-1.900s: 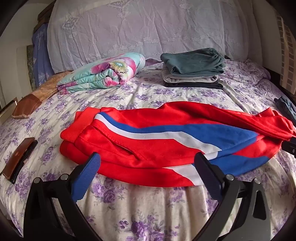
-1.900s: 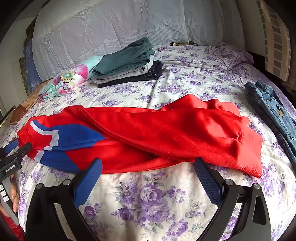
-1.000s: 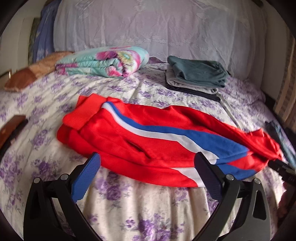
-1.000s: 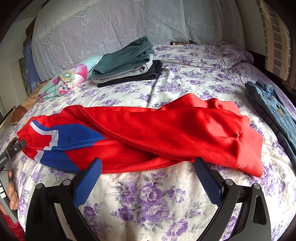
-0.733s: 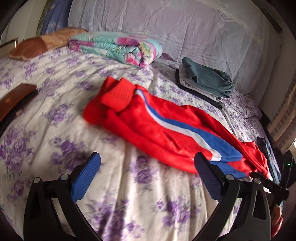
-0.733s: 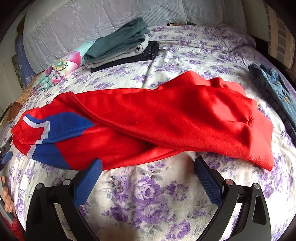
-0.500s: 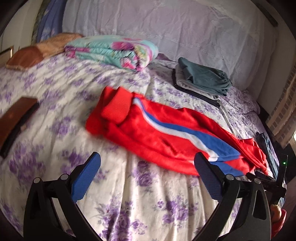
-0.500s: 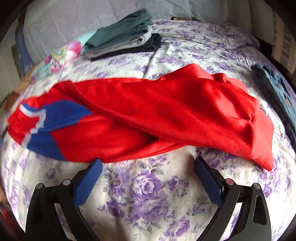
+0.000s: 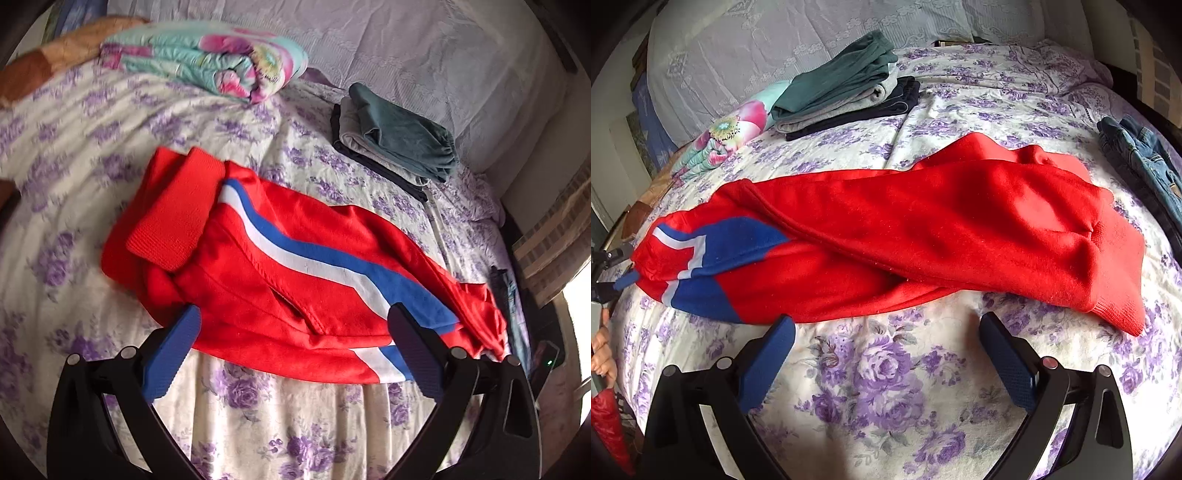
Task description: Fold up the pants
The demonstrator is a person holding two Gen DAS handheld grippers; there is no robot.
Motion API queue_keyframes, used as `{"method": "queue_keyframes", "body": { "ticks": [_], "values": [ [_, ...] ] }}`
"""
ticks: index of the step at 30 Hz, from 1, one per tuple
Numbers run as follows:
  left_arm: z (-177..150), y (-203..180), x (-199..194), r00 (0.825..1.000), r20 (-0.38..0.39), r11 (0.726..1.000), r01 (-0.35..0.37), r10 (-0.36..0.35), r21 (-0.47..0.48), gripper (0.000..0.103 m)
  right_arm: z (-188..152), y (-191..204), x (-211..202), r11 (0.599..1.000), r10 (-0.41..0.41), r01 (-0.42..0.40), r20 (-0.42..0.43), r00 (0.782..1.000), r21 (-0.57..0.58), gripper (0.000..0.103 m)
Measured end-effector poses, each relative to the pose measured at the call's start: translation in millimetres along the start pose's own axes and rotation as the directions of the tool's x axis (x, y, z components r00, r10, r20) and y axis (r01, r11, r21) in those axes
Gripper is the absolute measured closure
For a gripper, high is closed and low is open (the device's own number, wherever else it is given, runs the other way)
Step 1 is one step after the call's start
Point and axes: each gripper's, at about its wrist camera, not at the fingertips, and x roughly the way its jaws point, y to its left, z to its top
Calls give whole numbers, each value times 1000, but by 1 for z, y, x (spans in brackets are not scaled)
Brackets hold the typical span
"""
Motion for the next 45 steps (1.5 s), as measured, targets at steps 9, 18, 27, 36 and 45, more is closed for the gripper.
{"method": "queue_keyframes", "body": {
  "ticks": [9, 18, 27, 36, 45],
  "values": [
    [10, 14, 14, 997, -17, 989, 66, -69, -133, 6, 0, -8, -4, 998, 56, -57, 27, 998, 42, 3],
    [15, 19, 30, 996, -79, 986, 18, -32, -165, 90, -2, -26, -11, 975, 160, -172, 95, 983, 138, 3],
    [21, 0, -29, 991, 83, 986, 114, -105, -120, 95, -7, -23, -43, 969, 200, -229, 256, 946, 88, 3],
    [42, -16, -38, 984, 118, 986, 144, -133, -88, 95, 7, 25, -25, 914, 406, -406, 105, 908, -20, 10],
    [42, -11, -38, 988, 107, 988, 124, -114, -91, 95, 97, -37, -13, 947, 221, -262, 213, 952, 184, 22]
  ]
}}
